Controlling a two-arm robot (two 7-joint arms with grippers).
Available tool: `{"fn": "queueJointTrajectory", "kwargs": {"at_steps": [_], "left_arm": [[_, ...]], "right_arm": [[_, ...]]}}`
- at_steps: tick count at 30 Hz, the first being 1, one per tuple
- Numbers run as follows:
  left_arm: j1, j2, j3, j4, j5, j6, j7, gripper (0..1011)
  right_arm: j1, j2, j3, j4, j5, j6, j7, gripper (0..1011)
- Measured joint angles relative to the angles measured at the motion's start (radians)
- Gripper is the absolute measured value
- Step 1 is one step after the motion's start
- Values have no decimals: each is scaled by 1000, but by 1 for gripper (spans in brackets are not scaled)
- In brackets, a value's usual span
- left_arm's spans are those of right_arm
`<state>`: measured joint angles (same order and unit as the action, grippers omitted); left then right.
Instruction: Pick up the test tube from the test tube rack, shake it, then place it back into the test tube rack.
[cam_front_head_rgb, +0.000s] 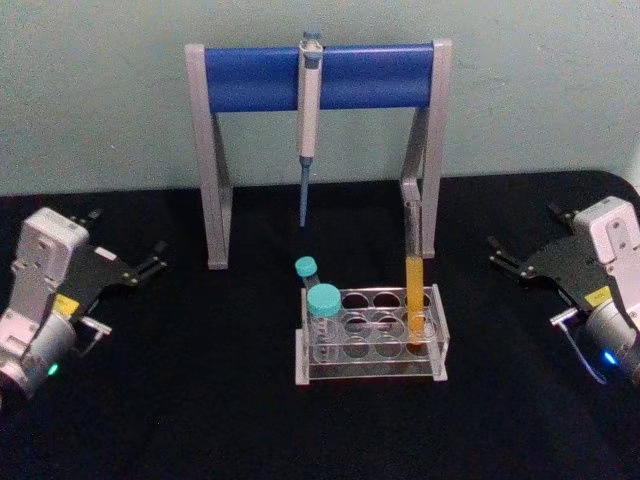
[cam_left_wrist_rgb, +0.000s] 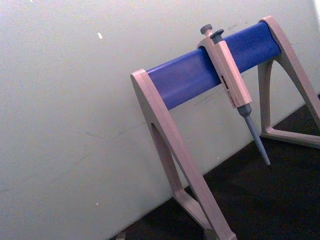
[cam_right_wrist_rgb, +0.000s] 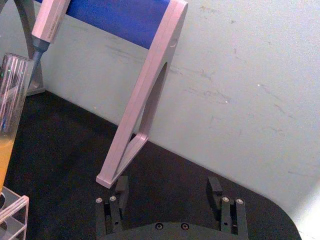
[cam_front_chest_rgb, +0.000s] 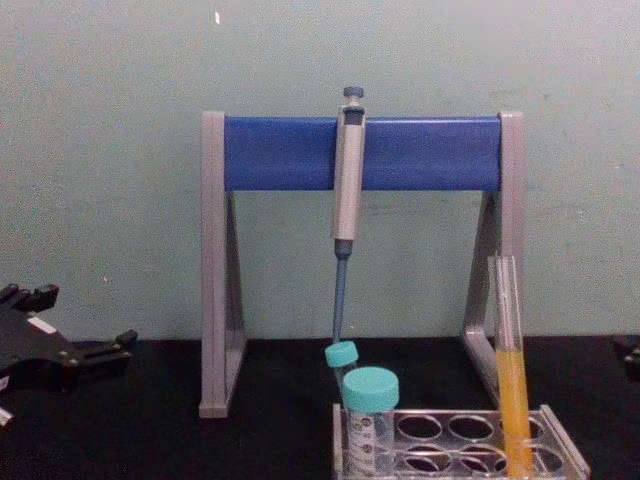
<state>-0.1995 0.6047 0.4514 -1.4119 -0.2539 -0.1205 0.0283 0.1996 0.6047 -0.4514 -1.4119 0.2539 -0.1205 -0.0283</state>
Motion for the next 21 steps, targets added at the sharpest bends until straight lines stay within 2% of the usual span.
{"fn": "queueJointTrajectory", "kwargs": {"at_steps": [21], "left_arm": [[0, 0, 0, 0, 0, 0, 0, 1001]], "right_arm": [[0, 0, 0, 0, 0, 0, 0, 1000]]}}
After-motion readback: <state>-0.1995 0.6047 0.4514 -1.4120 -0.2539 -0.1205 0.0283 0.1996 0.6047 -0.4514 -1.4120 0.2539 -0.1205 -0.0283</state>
